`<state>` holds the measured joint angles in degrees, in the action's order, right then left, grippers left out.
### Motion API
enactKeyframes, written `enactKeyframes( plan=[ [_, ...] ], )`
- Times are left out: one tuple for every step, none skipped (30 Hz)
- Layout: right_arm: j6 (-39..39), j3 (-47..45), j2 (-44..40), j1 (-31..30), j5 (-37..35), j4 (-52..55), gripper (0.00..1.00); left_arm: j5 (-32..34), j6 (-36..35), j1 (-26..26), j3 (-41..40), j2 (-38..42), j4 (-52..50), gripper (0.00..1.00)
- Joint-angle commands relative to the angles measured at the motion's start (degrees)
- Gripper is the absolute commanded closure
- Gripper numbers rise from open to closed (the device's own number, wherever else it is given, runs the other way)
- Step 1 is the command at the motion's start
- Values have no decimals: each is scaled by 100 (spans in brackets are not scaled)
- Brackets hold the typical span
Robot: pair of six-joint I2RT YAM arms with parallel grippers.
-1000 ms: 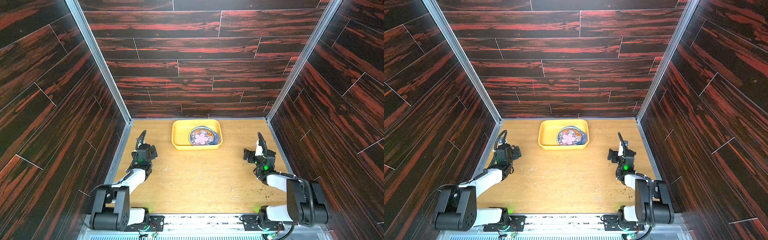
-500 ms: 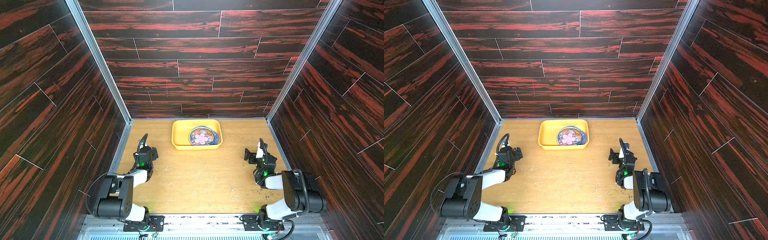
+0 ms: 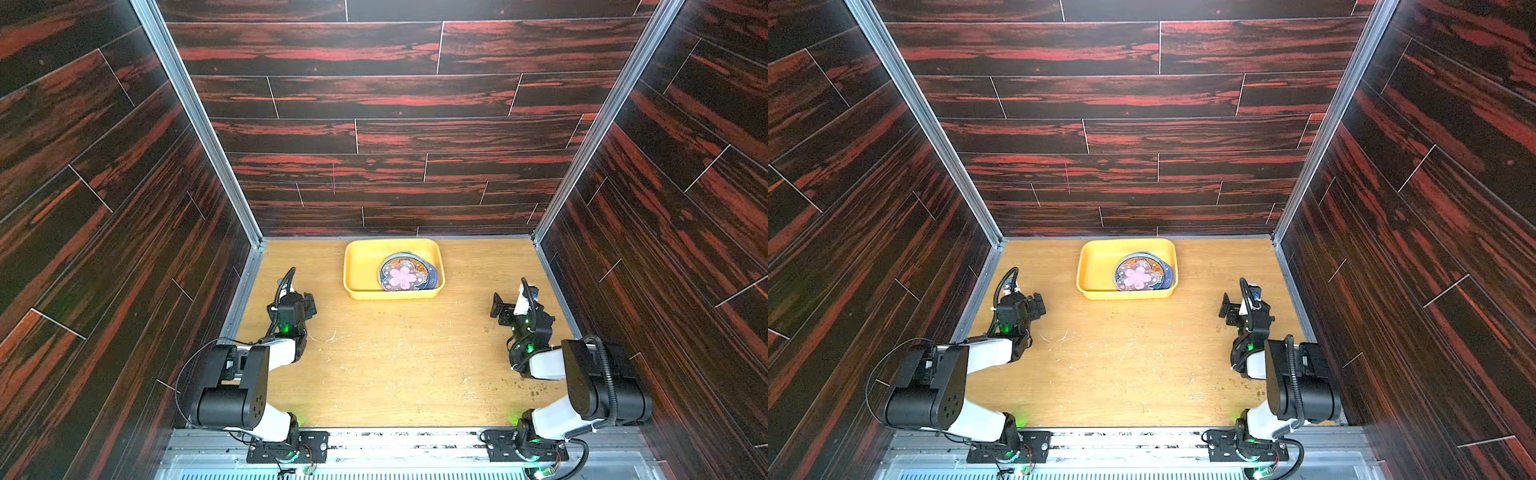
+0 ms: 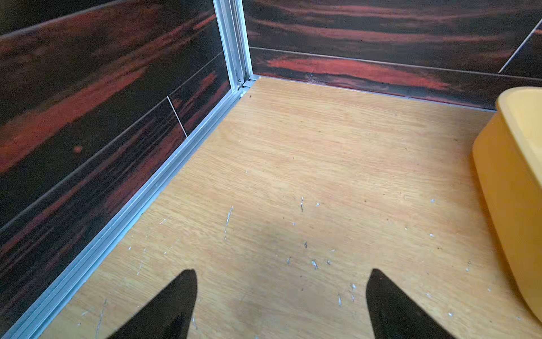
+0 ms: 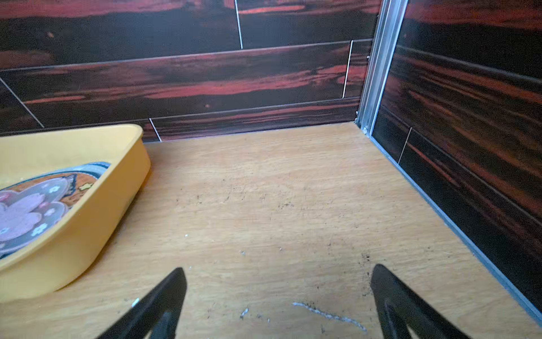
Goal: Put the coasters into the storage box
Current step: Reset both arms
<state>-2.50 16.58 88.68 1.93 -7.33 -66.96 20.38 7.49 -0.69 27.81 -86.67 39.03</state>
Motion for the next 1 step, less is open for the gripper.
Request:
enactKeyframes(
  plan=[
    [55,-57,116,-22,-116,-261,2,17,-72,37,-48,10,132,7]
  ],
)
